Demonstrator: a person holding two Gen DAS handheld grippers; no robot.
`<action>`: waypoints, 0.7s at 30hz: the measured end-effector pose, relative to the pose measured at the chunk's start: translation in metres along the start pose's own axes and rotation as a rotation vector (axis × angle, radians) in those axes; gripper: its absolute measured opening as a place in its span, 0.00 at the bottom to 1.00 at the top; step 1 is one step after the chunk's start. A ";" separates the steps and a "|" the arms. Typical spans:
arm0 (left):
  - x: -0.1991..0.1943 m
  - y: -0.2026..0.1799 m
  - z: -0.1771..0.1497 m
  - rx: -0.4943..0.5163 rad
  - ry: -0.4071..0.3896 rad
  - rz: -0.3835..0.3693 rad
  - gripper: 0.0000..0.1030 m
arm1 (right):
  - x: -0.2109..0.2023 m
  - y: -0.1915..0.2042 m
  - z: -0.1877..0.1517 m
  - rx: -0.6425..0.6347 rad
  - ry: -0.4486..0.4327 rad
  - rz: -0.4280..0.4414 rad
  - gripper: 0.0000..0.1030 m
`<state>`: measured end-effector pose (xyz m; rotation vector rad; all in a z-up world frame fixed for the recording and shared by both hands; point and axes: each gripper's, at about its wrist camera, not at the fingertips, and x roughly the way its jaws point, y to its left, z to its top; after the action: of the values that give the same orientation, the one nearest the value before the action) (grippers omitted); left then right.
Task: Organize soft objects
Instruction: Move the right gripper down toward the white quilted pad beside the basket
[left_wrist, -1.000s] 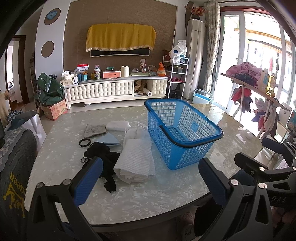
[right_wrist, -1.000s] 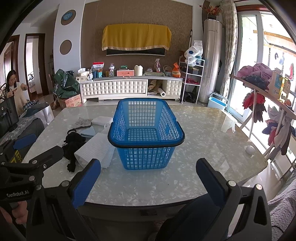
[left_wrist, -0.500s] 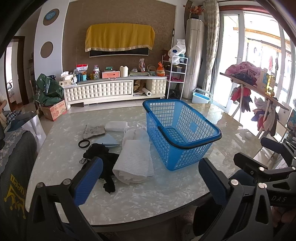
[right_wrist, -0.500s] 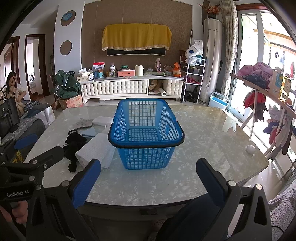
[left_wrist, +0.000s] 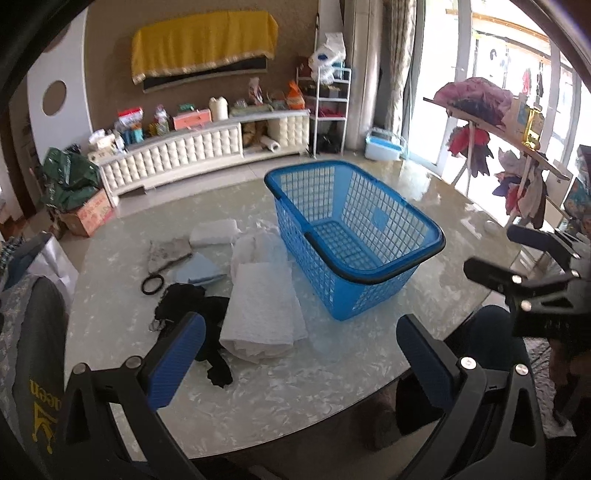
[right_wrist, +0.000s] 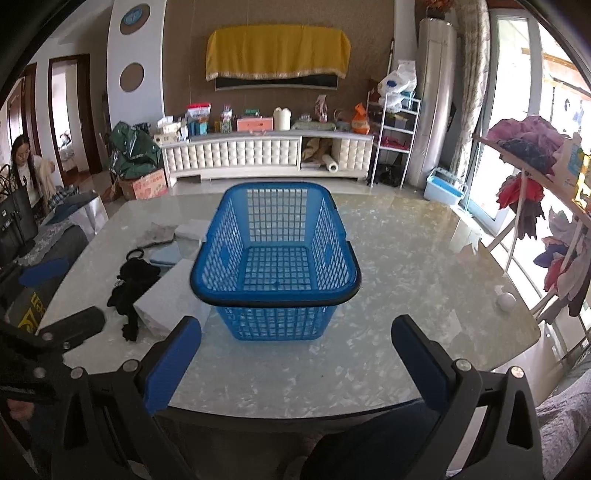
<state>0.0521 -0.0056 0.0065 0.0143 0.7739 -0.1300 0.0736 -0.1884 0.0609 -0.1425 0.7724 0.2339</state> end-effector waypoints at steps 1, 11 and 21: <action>0.002 0.003 0.002 0.002 0.007 0.001 1.00 | 0.003 -0.002 0.003 -0.003 0.008 0.005 1.00; 0.029 0.031 0.024 -0.016 0.160 0.011 1.00 | 0.034 -0.008 0.026 -0.021 0.112 0.123 1.00; 0.035 0.070 0.035 -0.018 0.211 0.022 1.00 | 0.064 0.023 0.044 -0.142 0.209 0.202 1.00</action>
<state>0.1092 0.0577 0.0045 0.0199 0.9856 -0.1014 0.1418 -0.1465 0.0461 -0.2262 0.9790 0.4720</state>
